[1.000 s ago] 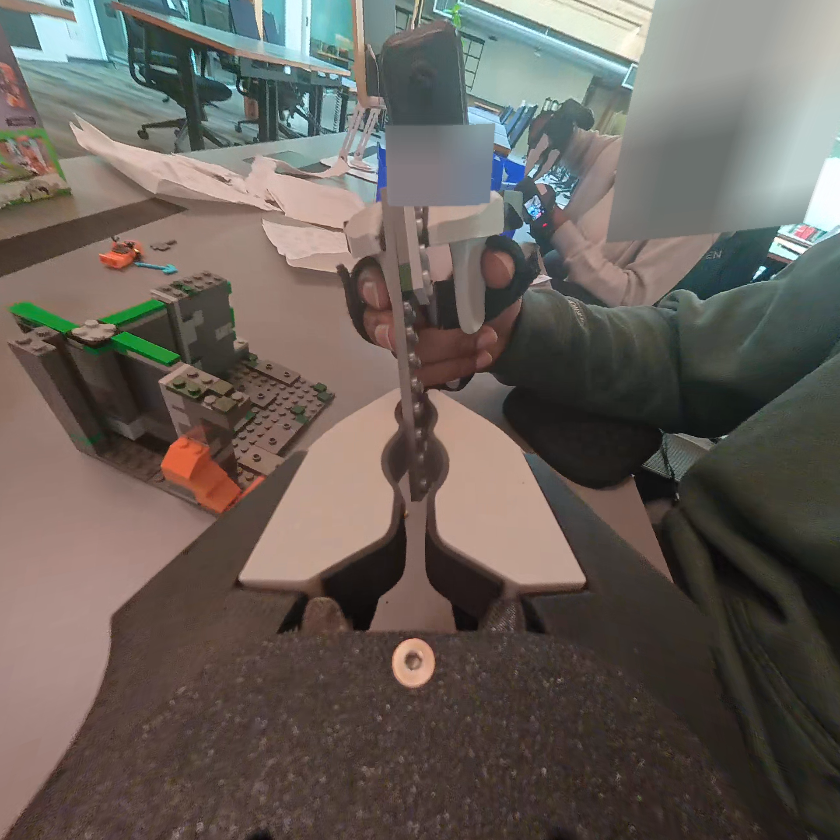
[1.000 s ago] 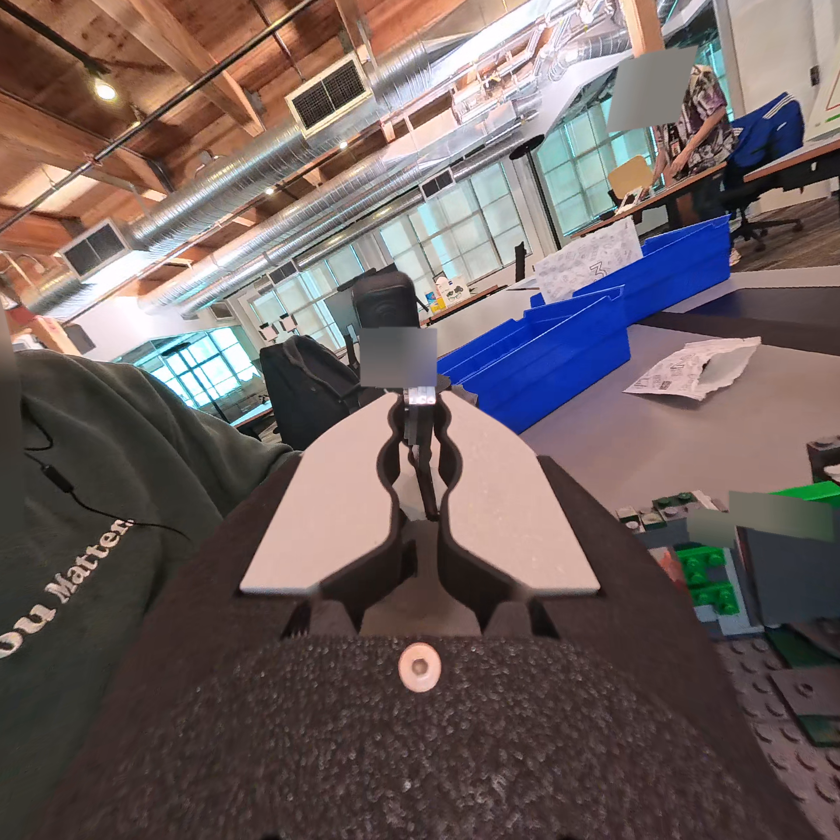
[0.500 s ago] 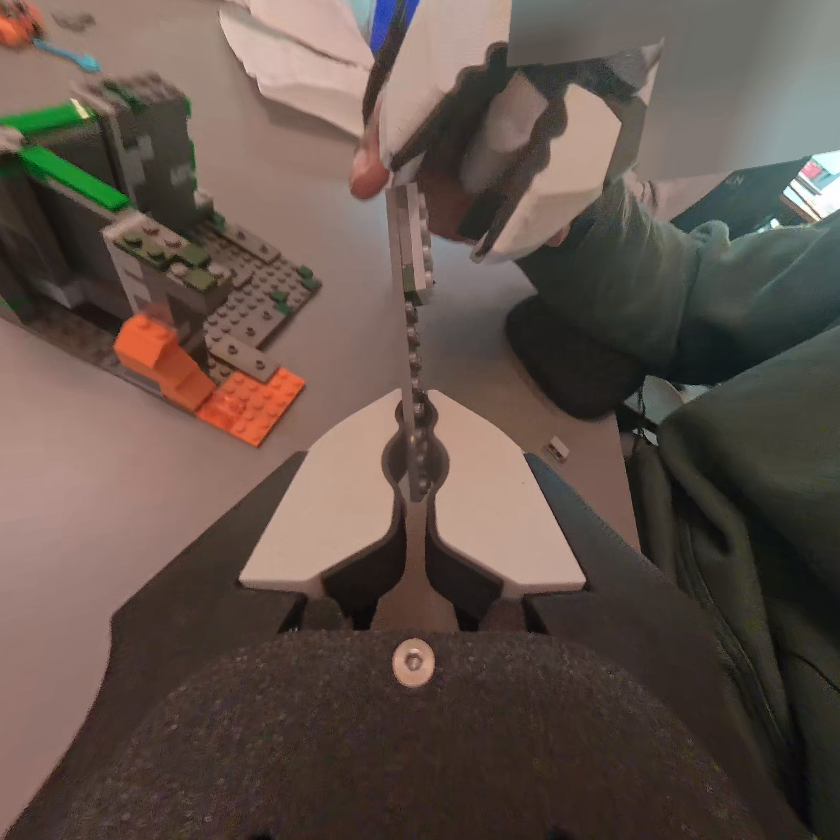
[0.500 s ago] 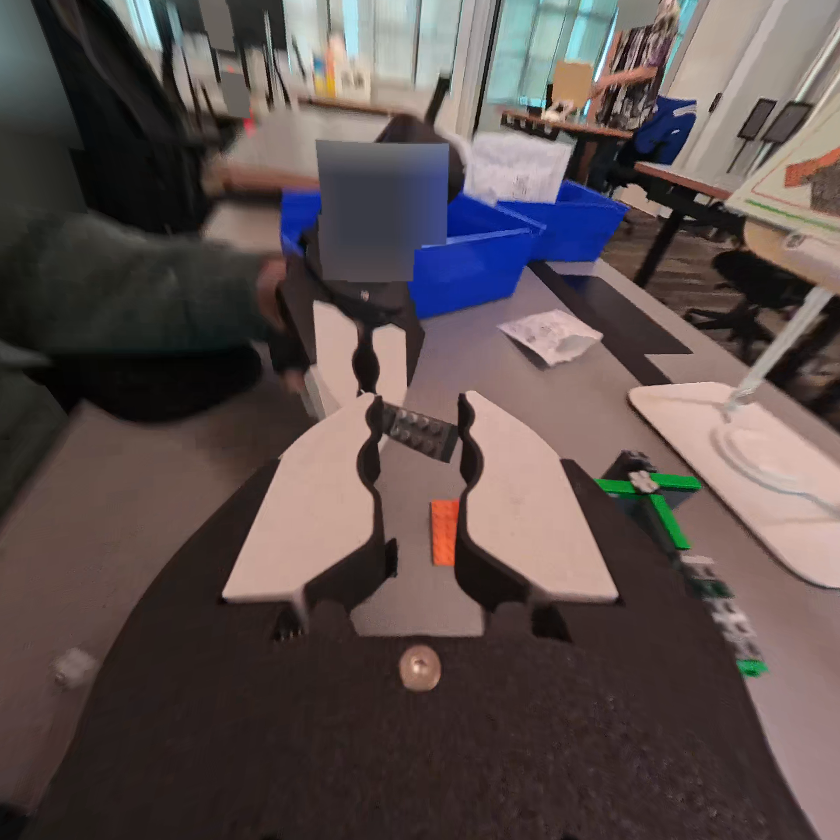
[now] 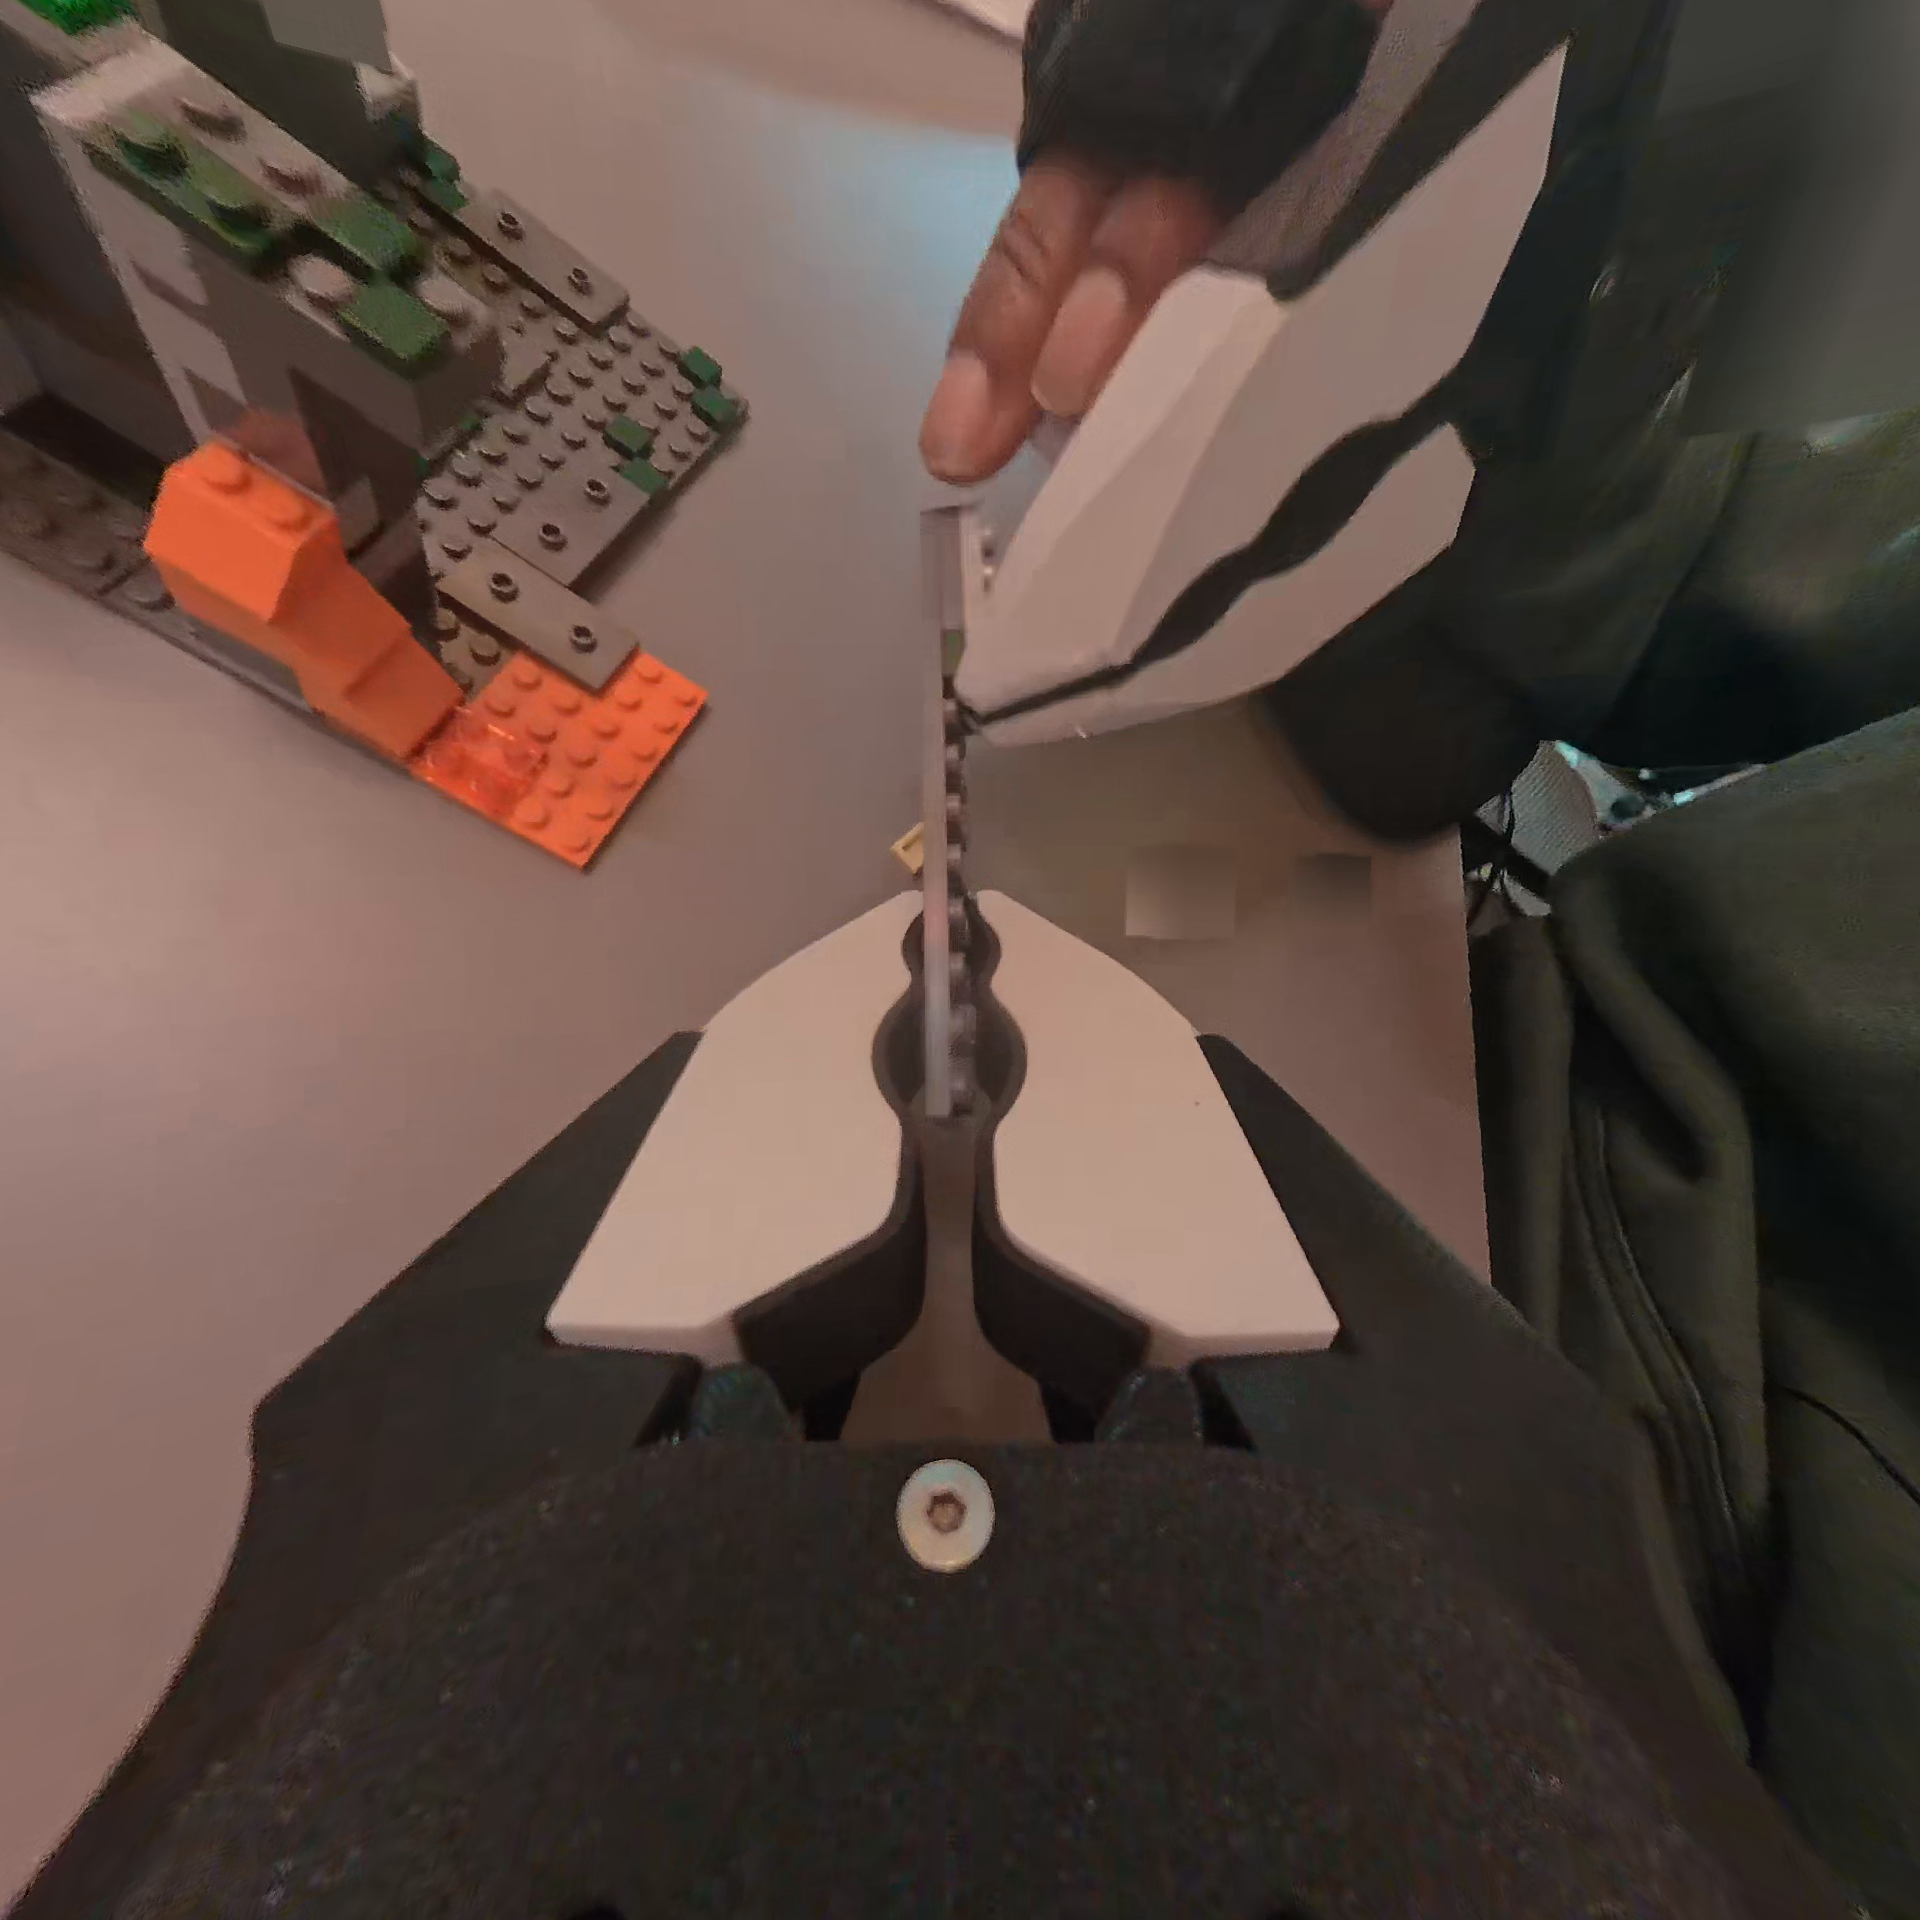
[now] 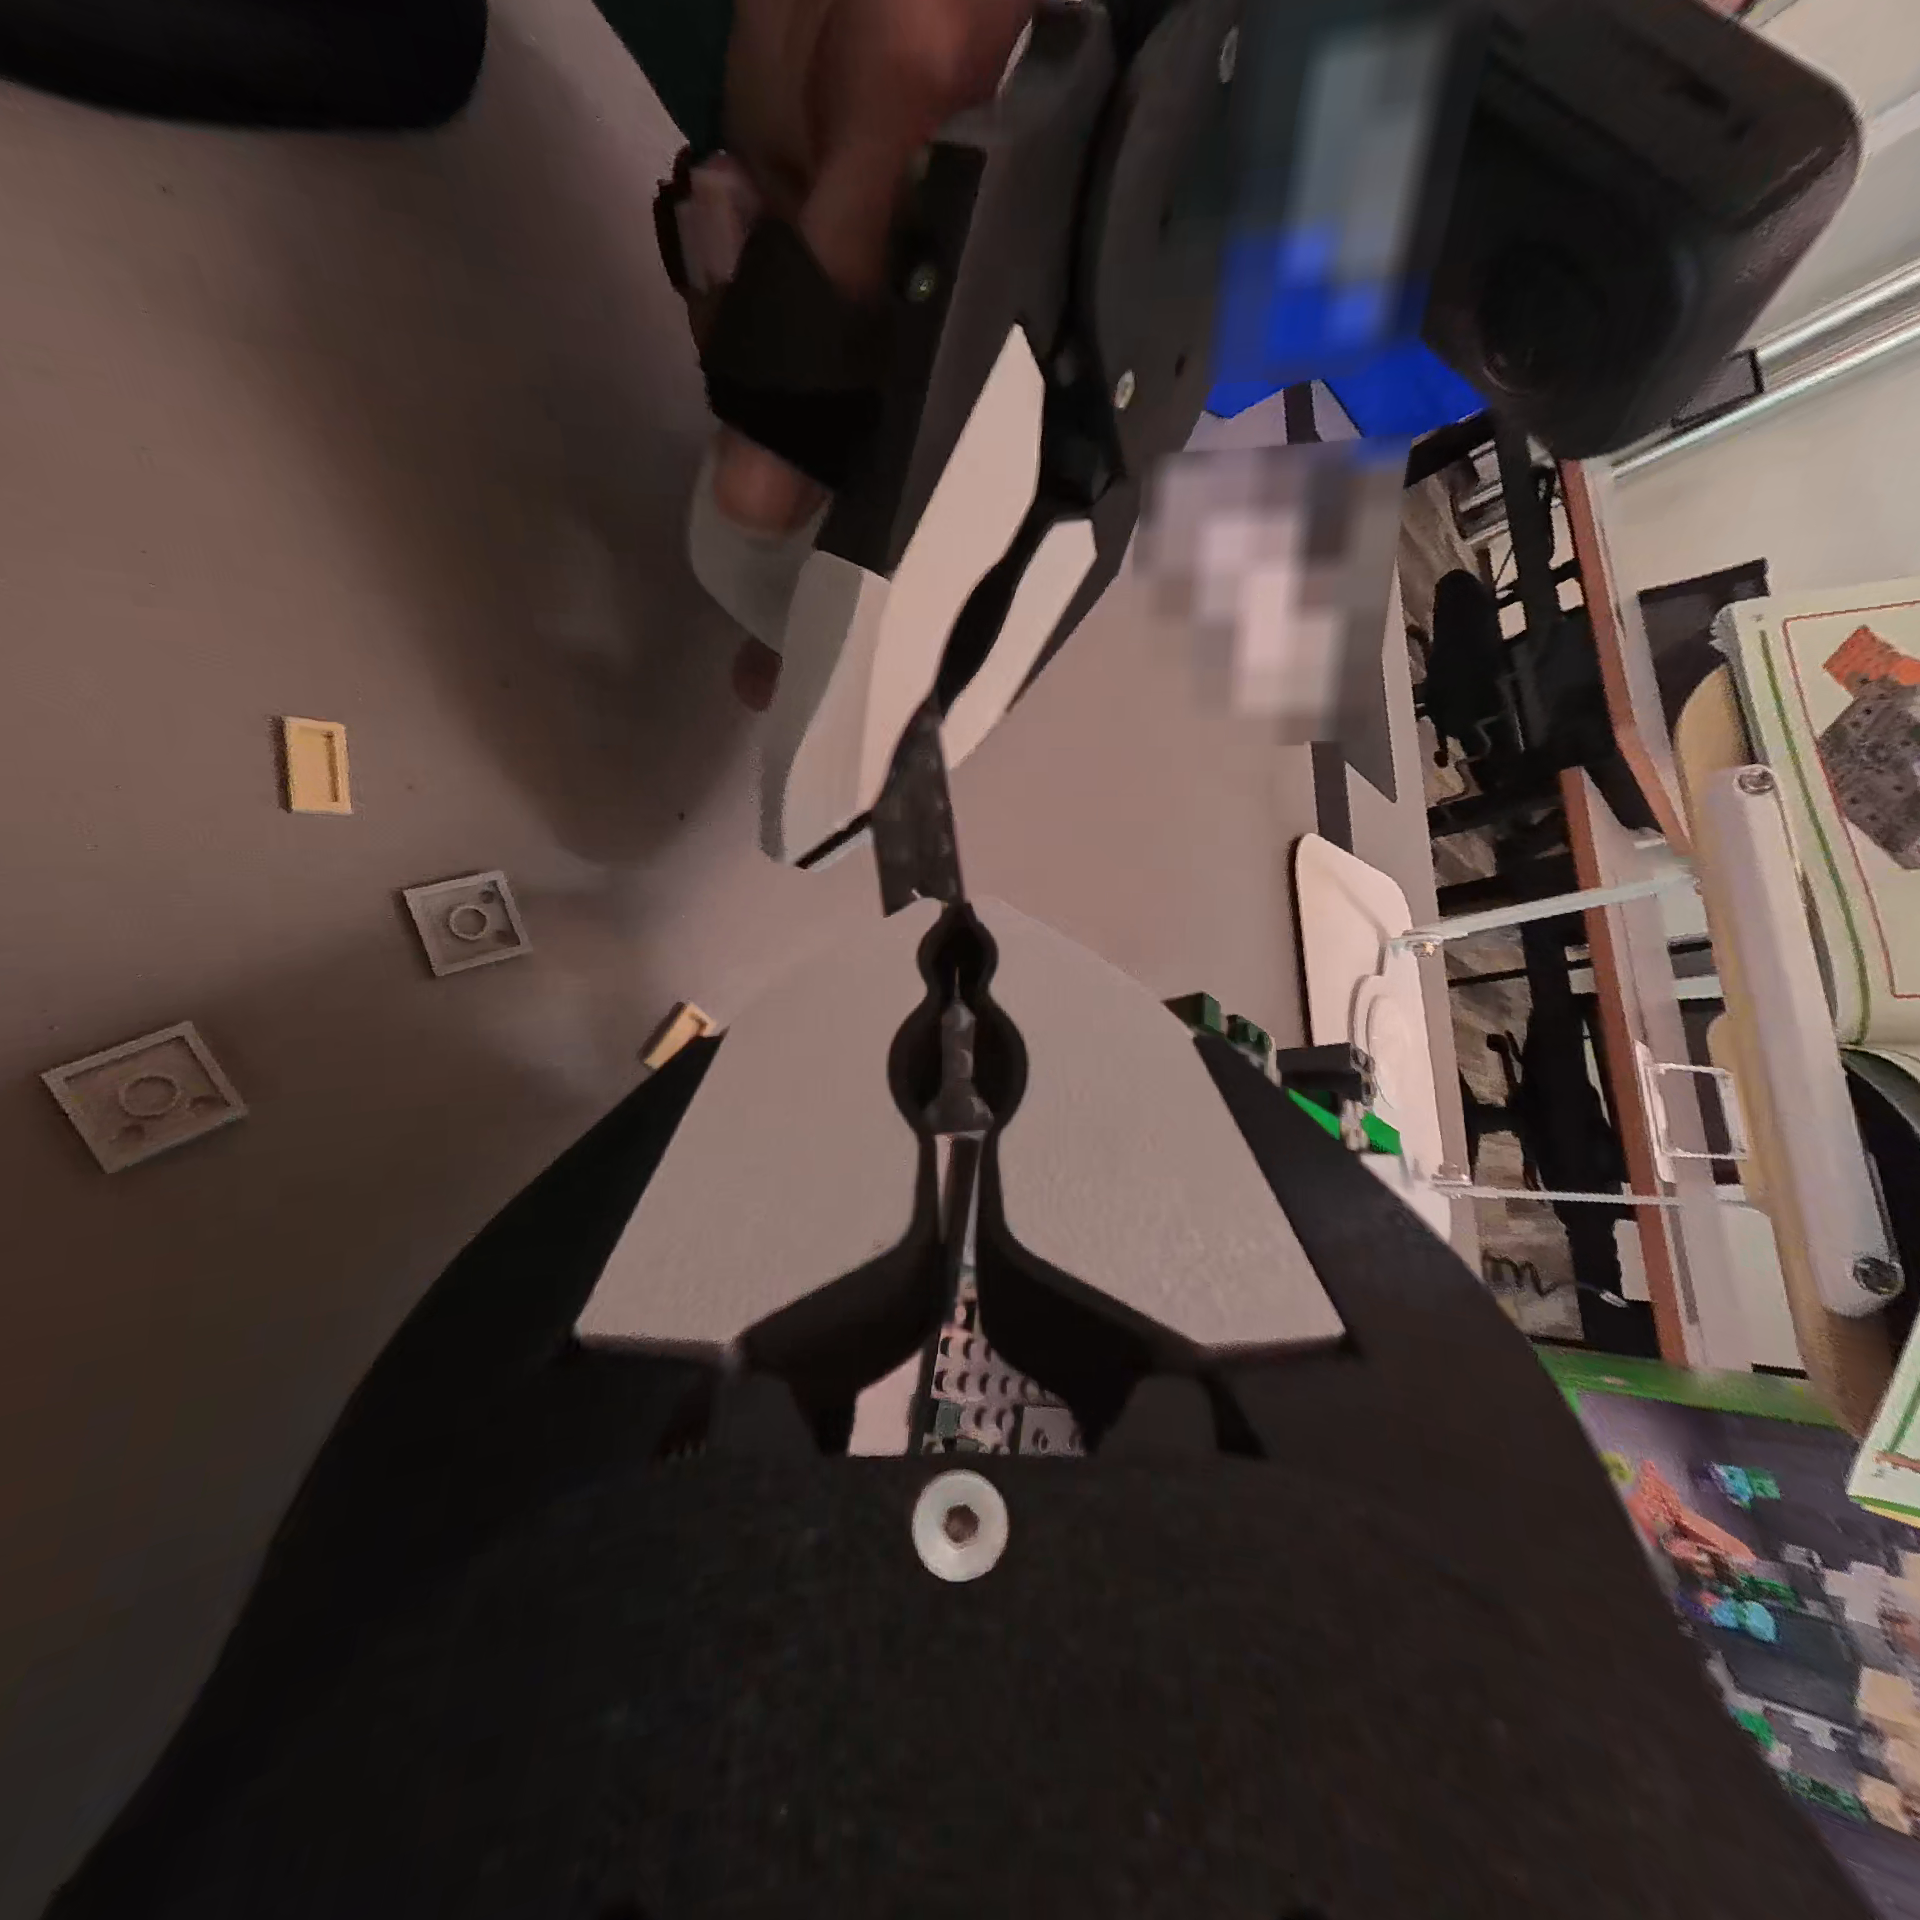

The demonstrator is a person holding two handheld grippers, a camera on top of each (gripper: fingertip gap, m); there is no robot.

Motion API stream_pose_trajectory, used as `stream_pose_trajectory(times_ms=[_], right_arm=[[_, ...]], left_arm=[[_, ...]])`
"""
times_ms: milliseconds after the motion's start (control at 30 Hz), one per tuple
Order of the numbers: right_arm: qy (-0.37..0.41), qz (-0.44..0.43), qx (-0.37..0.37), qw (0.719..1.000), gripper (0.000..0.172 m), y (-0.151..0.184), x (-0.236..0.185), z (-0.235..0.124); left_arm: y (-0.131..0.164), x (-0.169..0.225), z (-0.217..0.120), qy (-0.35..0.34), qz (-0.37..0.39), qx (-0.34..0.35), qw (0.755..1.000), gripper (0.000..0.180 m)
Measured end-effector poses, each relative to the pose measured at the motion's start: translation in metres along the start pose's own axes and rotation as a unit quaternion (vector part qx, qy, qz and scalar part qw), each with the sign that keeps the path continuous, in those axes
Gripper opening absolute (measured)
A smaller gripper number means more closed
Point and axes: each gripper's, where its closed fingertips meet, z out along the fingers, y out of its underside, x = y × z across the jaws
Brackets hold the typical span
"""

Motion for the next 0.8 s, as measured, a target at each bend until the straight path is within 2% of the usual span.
stream_pose_trajectory(times_ms=[100,367,500,800], right_arm=[[0.018,0.024,0.019,0.999,0.000,-0.004,0.008,-0.001],[0.021,0.024,0.018,0.999,0.000,-0.002,0.009,-0.002],[0.012,0.047,0.003,0.999,0.018,0.004,0.012,-0.007],[-0.013,0.000,-0.048,0.999,0.027,0.015,-0.005,0.005]], left_arm=[[-0.007,0.001,-0.006,0.006,0.004,0.021,1.000,0.003],[-0.002,-0.003,-0.005,-0.008,-0.003,0.005,1.000,0.003],[-0.001,-0.008,-0.007,-0.023,-0.006,0.003,1.000,0.003],[0.009,-0.012,-0.004,-0.035,-0.007,-0.024,0.999,0.003]])
